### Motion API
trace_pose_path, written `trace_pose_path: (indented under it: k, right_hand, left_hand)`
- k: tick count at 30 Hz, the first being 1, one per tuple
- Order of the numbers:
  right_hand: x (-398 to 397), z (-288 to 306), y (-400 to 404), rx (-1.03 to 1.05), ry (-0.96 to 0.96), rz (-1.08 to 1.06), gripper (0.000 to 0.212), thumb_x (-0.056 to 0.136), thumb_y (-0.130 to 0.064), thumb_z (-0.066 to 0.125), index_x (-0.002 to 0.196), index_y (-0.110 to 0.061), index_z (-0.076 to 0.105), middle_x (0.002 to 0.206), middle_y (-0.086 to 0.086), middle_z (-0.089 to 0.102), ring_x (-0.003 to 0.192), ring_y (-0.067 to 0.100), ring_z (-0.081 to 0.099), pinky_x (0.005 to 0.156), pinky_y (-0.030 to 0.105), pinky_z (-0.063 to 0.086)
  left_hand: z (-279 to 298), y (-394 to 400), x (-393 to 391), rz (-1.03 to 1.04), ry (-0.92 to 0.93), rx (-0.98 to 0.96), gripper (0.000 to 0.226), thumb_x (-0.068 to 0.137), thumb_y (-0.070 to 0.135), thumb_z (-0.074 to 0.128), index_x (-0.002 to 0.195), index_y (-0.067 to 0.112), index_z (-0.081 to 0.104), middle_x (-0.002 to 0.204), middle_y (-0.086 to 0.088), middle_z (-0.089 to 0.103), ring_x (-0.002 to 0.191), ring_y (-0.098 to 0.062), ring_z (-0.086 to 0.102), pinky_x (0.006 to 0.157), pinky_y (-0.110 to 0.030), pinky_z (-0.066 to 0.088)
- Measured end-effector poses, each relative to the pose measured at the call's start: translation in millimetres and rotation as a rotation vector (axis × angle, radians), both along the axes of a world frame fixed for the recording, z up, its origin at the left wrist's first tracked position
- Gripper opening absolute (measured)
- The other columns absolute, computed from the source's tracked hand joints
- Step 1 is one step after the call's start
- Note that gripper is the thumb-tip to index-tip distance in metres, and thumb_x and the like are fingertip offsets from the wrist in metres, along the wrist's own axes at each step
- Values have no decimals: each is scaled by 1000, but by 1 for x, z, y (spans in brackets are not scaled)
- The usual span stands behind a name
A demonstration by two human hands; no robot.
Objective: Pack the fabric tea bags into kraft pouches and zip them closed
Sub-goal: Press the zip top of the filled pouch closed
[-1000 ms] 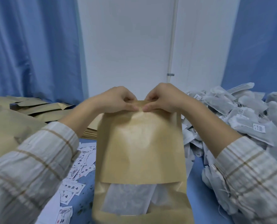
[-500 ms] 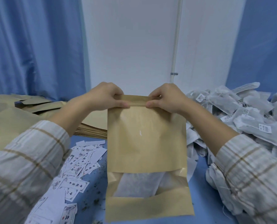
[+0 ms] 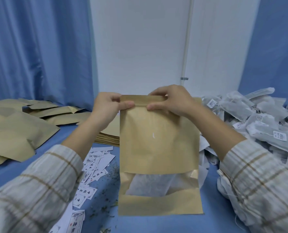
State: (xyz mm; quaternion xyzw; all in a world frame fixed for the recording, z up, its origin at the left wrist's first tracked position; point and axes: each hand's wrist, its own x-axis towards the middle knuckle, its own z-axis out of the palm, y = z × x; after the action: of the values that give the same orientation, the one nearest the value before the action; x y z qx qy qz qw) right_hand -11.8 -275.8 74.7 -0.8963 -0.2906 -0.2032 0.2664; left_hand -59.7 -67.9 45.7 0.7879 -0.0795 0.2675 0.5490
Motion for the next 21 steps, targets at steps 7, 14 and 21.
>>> trace_pose_path:
  k: [7,14,21]
  right_hand:
    - [7,-72,-64,511,737,140,78,60,-57,74,124,-16,58,115,0,66,98,17,66,82,30,55]
    - [8,-136,-17,942,720,113,26,88,-20,62,109,-5,66,65,-5,69,50,6,61,41,16,42]
    - [-3,-151,30,1155,877,254,30,94,-16,51,121,-6,57,118,14,64,108,28,60,99,44,44]
  left_hand:
    - [-31,42,3,30,37,-414,21,82,21,70,89,1,67,91,-11,64,80,-21,56,68,-25,49]
    - [-78,47,-20,-23,269,-458,56,66,55,70,100,11,64,79,-1,67,60,-18,63,50,-24,46]
    - [-124,79,-56,-174,601,-408,36,64,28,79,92,8,68,85,-11,73,70,-23,71,54,-27,53]
